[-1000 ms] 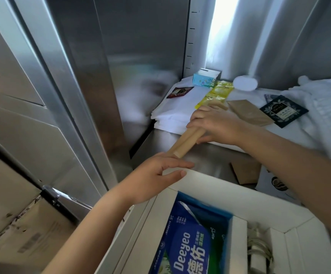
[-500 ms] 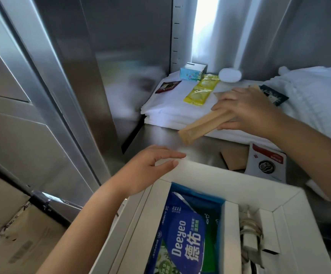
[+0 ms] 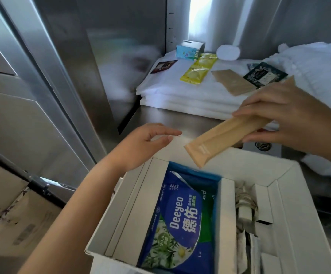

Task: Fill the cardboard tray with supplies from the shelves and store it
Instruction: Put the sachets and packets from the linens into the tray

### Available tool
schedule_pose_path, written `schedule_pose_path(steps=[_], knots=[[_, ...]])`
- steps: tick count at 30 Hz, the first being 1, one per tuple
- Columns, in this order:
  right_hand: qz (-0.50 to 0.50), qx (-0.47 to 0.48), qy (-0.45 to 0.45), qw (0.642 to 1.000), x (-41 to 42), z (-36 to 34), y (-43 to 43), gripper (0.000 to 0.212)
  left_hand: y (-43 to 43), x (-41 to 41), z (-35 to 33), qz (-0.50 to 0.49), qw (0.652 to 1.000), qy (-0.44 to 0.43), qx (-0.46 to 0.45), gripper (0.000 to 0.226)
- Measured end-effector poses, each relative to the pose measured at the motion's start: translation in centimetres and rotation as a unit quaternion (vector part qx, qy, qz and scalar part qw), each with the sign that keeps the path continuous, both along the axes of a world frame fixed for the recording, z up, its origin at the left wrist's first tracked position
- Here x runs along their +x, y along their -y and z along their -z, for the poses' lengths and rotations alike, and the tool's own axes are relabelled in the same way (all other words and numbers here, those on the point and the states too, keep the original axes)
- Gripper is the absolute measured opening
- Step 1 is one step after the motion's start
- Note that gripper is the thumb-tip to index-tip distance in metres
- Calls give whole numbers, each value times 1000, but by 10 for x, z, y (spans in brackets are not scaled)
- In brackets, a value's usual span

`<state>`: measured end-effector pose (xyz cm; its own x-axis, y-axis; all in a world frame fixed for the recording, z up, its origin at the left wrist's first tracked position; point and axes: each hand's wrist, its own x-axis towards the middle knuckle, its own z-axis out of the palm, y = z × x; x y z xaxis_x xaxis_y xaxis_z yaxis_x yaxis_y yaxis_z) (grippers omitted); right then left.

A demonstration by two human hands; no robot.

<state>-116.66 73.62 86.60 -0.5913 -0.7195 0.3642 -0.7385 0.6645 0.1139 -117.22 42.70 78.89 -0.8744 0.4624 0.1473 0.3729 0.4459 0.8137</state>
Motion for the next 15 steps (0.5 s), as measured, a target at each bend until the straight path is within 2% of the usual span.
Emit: schedule_pose_path(steps=[7,15], knots=[[-67,27,40,997,29,19,16,47,1,1,1,-2,1000,4,-2,25],[-163,100,45,981,53,35,59,40,1,0,2,-8,1000,8,-6,25]])
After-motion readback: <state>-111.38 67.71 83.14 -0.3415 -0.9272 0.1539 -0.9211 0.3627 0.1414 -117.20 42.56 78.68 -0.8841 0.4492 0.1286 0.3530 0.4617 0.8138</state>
